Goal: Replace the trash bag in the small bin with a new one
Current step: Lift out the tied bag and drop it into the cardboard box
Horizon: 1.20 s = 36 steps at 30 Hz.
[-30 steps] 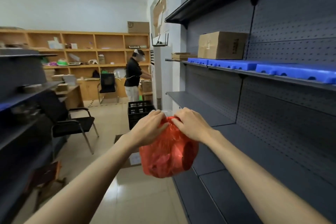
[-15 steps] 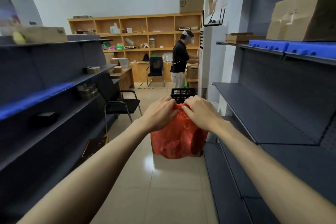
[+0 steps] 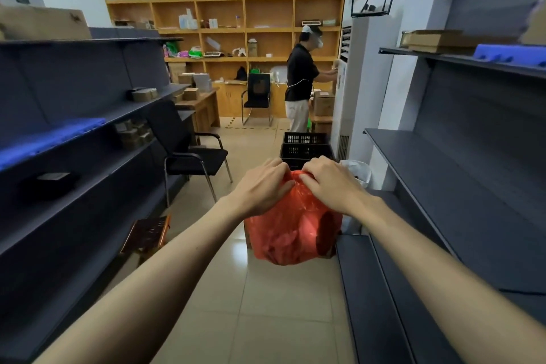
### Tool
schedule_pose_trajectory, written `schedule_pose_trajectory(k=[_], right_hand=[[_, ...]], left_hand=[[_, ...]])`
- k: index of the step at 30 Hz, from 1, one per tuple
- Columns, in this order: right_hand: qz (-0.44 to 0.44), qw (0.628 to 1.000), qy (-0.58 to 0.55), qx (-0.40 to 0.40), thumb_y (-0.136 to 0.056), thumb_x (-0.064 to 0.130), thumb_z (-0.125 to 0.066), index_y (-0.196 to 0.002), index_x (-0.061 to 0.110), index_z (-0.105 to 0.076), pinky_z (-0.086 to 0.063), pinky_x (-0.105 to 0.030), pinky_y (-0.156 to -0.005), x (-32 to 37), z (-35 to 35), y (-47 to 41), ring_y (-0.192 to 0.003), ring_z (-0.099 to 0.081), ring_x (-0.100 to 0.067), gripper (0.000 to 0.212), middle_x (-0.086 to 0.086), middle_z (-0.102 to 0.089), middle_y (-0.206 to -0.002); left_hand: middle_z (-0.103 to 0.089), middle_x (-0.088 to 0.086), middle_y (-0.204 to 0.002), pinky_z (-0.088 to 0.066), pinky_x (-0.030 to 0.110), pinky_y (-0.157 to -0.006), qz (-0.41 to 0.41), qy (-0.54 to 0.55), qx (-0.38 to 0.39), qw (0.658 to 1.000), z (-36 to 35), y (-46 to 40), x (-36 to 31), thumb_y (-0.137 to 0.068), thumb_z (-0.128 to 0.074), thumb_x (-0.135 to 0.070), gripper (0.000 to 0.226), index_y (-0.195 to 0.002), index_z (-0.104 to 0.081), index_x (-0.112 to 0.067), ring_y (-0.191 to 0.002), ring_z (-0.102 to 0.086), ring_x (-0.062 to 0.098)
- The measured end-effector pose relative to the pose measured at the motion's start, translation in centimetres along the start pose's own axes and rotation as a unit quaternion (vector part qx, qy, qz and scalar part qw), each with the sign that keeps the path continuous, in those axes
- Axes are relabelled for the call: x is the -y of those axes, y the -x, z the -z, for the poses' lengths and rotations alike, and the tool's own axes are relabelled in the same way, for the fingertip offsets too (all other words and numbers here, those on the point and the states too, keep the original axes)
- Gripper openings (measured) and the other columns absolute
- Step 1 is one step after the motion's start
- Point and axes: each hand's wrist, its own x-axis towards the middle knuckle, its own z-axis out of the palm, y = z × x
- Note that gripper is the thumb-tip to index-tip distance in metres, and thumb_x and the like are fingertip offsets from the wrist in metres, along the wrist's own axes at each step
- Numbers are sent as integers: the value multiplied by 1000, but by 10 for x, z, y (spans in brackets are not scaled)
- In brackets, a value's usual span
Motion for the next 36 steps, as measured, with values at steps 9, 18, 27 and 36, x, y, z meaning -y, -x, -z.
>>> schedule_pose_trajectory(k=[9, 18, 27, 36], right_hand=[[-5, 1000, 9, 19, -98, 33, -45, -99, 11, -64, -47, -41, -83, -63, -50, -144, -98, -55, -23, 29, -6, -63, -100], [-69, 998, 4, 6, -99, 30, -42, -99, 9, -62, -45, -41, -82, -137, -115, -251, -100, -54, -28, 30, -10, -62, -102], [-34, 998, -2, 52, -100, 29, -41, -102, 8, -62, -43, -40, -86, -251, -173, -363, -104, -53, -27, 30, -10, -61, -103], [-3, 998, 23, 56, -101, 30, -40, -107, 8, -63, -46, -41, -86, -344, -229, -460, -103, -54, -28, 32, -10, -62, -105]], left_hand=[[-55, 3, -100, -44, 35, -75, -13, 11, 20, 1000, -45, -122, 102, -97, -50, -37, 27, -100, -58, -10, -95, -51, 21], [-55, 4, -102, -45, 38, -74, 19, 7, 39, 999, -120, -237, 172, -98, -49, -35, 25, -102, -58, -12, -98, -52, 23], [-57, 4, -101, -39, 33, -67, 28, -11, 96, 995, -200, -365, 231, -96, -51, -35, 27, -98, -60, -10, -93, -55, 24], [-46, -3, -91, -43, 36, -68, 48, -25, 126, 991, -271, -471, 282, -96, -51, -34, 24, -96, -58, -11, -92, -55, 23]])
